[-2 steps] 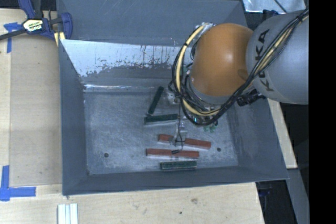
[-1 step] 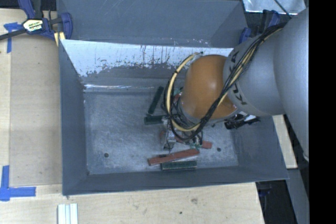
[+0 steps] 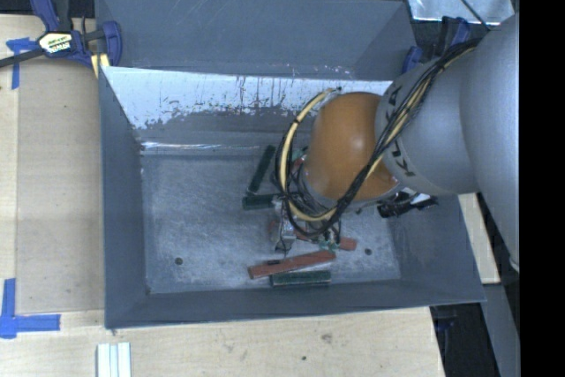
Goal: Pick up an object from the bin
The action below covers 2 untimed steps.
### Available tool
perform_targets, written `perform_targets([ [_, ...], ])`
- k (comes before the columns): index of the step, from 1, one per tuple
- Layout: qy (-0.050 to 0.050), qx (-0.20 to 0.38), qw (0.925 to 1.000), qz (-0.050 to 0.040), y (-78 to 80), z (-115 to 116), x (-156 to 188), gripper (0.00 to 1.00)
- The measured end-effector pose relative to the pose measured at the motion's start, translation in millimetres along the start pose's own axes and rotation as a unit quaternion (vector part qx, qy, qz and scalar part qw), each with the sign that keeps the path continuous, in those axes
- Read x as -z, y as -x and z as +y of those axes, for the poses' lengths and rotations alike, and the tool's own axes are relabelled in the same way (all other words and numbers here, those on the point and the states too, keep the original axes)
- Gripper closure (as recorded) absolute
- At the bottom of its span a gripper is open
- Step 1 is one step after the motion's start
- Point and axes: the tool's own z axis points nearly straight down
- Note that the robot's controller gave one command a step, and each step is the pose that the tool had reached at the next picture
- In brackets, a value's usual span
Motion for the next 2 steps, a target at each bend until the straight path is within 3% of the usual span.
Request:
perform_targets([
  [1, -0.001, -0.024, 0.9997, 0.0053, 2.7, 0.0, 36.8, 1.00],
  [2, -0.001, -0.032, 0.9995, 0.0035, 4.4, -0.3, 51.8, 1.00],
])
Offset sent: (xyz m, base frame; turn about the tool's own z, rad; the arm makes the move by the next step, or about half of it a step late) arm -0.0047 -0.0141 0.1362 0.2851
